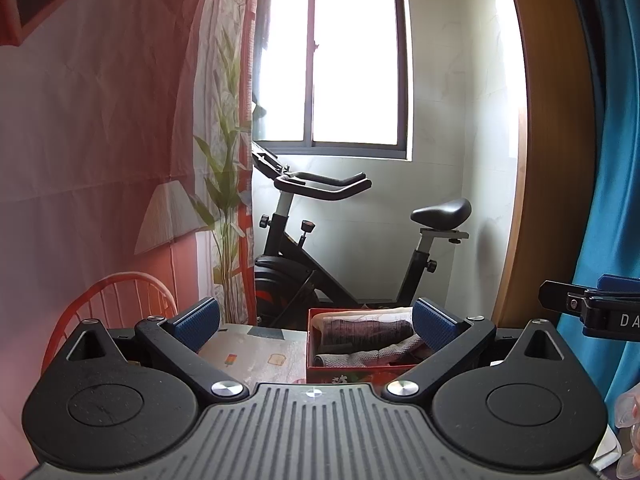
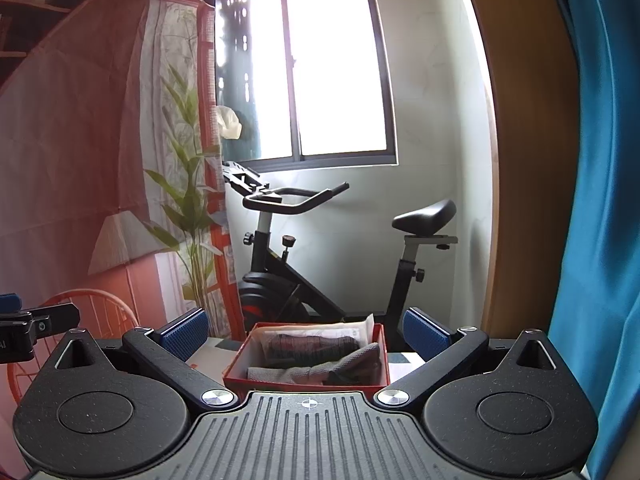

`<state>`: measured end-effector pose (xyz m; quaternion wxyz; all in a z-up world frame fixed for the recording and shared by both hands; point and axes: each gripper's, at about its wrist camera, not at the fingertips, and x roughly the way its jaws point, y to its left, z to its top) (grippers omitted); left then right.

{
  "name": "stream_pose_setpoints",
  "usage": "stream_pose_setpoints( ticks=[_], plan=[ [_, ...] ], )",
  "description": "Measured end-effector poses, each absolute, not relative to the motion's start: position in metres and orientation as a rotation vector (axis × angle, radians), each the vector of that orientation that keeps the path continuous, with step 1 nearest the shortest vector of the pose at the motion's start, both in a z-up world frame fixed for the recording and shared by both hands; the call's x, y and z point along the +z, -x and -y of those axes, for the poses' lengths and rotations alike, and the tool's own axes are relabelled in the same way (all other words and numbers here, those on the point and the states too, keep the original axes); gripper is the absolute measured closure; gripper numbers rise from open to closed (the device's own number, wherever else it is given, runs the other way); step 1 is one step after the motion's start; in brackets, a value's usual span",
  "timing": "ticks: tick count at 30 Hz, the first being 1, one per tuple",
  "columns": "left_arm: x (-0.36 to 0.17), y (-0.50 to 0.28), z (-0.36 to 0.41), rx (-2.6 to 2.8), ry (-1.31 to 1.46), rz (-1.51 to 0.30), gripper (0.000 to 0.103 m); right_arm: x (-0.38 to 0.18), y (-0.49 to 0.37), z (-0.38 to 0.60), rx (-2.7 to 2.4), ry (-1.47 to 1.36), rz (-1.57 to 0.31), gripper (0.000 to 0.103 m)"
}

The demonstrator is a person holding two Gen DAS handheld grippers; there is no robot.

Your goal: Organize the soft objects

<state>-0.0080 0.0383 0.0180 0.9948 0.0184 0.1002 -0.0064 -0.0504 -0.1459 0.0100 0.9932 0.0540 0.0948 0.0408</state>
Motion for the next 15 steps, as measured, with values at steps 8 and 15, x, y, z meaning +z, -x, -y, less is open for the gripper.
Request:
stream_pose_setpoints(
  ticks=[8,15],
  plan=[
    [0.0161,0.0071,-0.041,-0.015,-0.032,-0.202,0.0,0.0107,0.049,0.1455,0.081,-0.109,-0.191,0.0],
    [0.0154,0.0066,-0.0413,-0.018,-0.03,-0.204,0.0,0.0105,0.0489,0.1456,0.082,-0.109,-0.192,0.0]
  ],
)
